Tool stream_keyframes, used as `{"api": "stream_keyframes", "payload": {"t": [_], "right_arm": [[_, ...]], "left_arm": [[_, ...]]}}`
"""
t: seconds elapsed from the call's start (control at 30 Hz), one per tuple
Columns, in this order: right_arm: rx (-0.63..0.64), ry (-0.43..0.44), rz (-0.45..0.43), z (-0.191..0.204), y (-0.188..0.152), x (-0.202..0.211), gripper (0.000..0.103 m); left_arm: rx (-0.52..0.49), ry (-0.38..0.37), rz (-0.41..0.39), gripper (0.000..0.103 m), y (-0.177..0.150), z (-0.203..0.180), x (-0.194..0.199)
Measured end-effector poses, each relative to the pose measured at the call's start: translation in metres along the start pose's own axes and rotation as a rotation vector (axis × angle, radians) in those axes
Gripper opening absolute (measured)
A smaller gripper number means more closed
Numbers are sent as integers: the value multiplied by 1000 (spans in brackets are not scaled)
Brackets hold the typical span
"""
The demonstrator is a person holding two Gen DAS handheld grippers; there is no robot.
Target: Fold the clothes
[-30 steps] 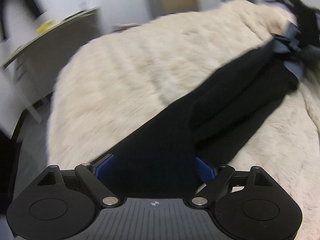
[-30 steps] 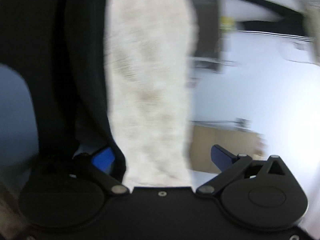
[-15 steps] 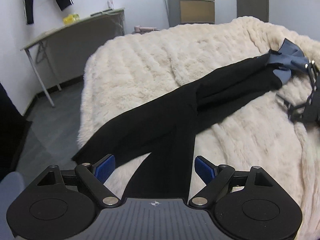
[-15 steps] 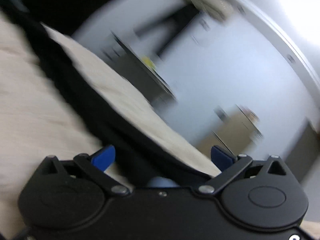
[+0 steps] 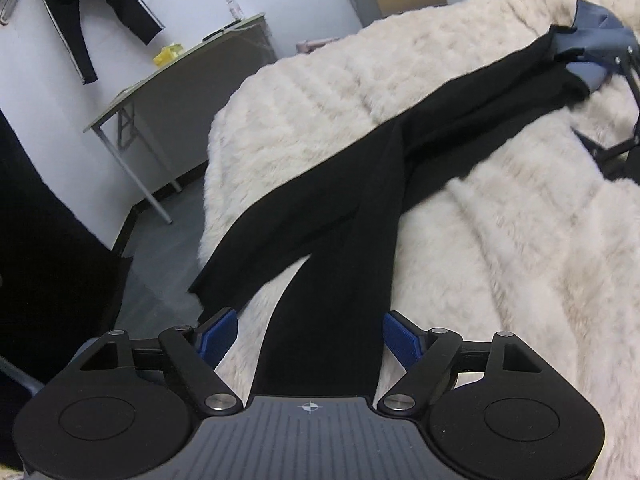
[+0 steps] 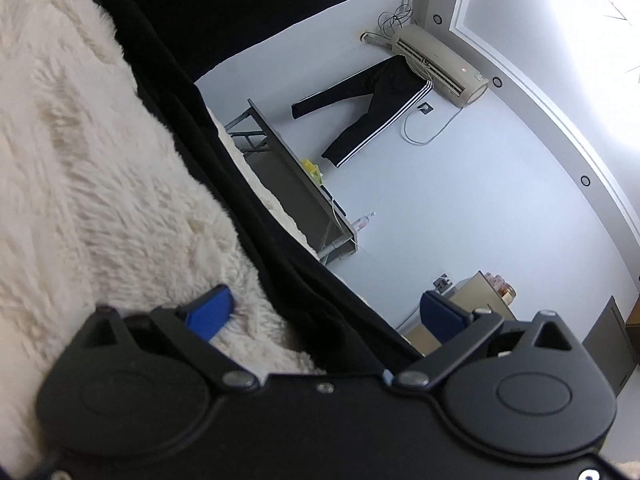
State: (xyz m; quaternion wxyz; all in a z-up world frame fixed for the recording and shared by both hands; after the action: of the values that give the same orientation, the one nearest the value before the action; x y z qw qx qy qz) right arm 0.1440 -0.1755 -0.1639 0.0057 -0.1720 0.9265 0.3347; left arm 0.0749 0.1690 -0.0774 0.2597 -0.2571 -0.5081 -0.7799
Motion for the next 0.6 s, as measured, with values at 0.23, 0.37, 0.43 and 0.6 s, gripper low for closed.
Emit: {"api": "stream_keyframes", "payload": {"t": [0.23, 0.37, 0.43, 0.6], "right_arm": [[4, -1, 4, 2, 6, 4, 102], [4, 0, 5, 5, 11, 2, 102], [4, 1, 5, 5, 11, 1, 102], [2, 3, 7, 7, 14, -3, 101]], "left_arm": [[28, -111, 22, 9, -2, 12, -7], [91, -150, 0, 8, -1, 27, -6], [131, -159, -15, 8, 1, 38, -6], [226, -163, -31, 8, 4, 62, -14]]}}
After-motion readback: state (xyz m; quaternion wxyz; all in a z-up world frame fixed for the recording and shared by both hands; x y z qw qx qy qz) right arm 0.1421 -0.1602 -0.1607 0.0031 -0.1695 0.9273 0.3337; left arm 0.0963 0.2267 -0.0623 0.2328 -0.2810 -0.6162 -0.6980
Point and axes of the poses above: each gripper's, at about its wrist camera, not at the fingertips, and x roughly against the way its jaws point, z to its left, y to its top, the point moved 6 cm from there along -x, roughly the way its jaws point, and after that the axes turned 2 degrees about -y, right-handed, at the moved point
